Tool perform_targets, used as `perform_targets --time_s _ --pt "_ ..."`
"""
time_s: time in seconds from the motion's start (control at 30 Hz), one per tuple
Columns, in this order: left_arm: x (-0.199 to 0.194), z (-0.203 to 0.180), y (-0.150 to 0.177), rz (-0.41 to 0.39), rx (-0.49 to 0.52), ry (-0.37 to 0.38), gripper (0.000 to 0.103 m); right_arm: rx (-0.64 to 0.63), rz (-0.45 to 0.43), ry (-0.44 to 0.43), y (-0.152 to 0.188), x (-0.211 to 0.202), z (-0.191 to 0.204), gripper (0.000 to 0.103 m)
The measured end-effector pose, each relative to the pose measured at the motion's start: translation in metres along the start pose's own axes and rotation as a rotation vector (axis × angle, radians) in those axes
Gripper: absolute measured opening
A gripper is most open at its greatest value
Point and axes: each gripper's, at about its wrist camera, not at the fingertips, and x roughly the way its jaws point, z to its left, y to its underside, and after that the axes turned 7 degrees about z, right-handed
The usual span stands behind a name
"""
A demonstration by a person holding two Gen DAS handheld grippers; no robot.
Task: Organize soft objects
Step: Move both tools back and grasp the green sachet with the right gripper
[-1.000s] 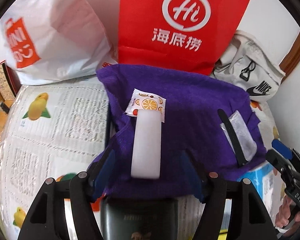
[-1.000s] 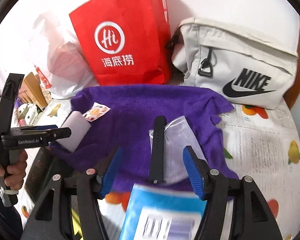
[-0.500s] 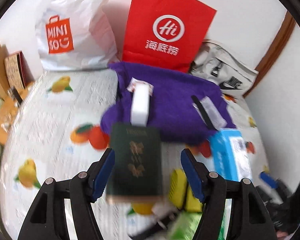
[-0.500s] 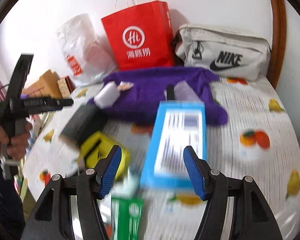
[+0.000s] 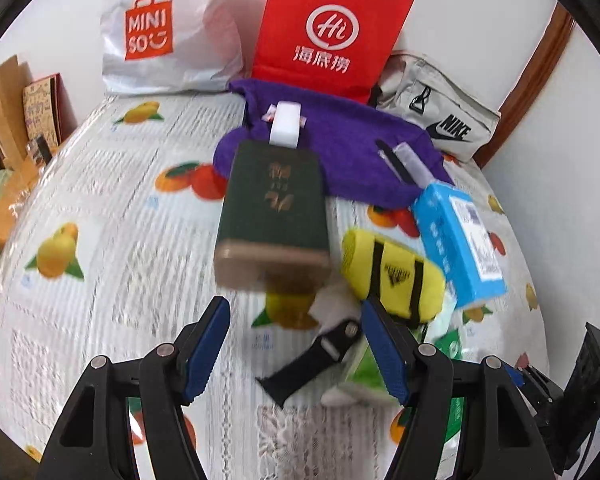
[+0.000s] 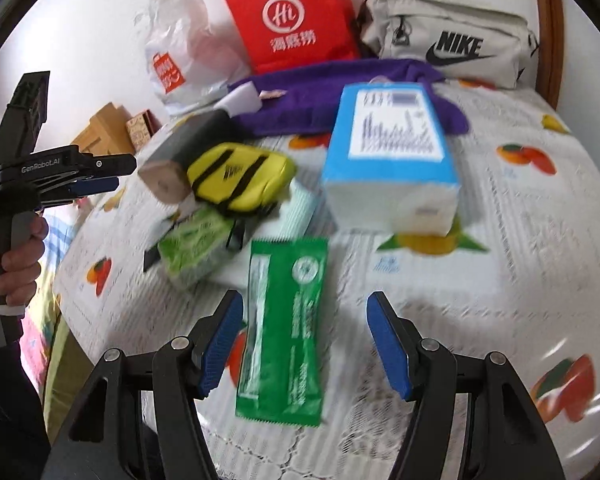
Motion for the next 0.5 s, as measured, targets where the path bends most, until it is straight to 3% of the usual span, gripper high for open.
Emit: perform_targets --time_s 0.17,0.27,0.37,0.5 --pt "0.013 0.006 0.025 0.025 0.034 -0.014 0.066 -0.022 0.04 0.023 0.013 0.022 0.012 0.064" --pt "0.018 0.003 0.033 0.021 0.091 -0.031 0.066 -0.068 0.004 0.073 0.02 0.024 0.023 0.073" --pt "0.023 0.003 0.035 0.02 0.124 -0.022 0.066 -0.1 -0.014 0.126 0.023 0.028 0.03 0.073" --pt "0.032 0.002 0.036 0.021 0.196 -0.039 0.066 -0.114 -0.035 0.194 0.022 0.03 0.033 0.054"
